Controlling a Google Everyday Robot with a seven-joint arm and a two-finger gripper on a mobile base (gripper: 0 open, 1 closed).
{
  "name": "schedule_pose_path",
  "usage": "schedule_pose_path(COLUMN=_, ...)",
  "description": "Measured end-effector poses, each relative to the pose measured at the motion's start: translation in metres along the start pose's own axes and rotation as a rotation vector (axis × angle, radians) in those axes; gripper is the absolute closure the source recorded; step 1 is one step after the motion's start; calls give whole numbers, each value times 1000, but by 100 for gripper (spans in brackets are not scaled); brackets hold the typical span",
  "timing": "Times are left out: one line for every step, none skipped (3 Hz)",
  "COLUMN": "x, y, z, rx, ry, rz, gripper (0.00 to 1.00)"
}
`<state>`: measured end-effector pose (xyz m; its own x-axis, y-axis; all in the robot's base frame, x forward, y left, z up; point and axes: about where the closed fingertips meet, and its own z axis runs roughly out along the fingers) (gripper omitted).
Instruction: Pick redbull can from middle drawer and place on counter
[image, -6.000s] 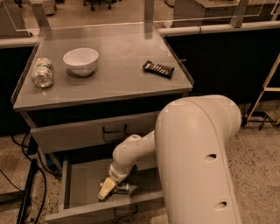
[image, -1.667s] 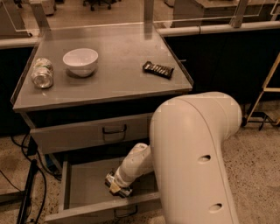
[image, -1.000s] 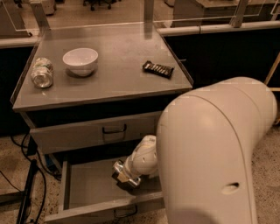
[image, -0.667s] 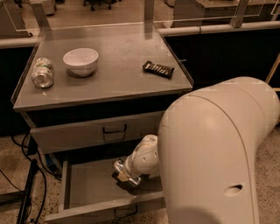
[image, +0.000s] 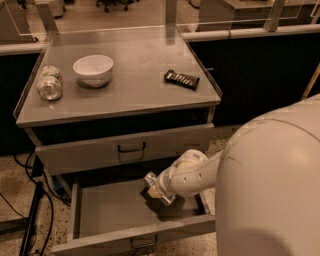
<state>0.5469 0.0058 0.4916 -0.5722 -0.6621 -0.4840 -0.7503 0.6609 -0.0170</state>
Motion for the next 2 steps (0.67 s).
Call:
schedule_pose_path(x=10, y=-16, z=-16, rx=23, ry=-30, rz=38, gripper=100)
schedule_pose_path(x=10, y=-16, z=-17, rx=24, ry=-30, rz=37, gripper=100)
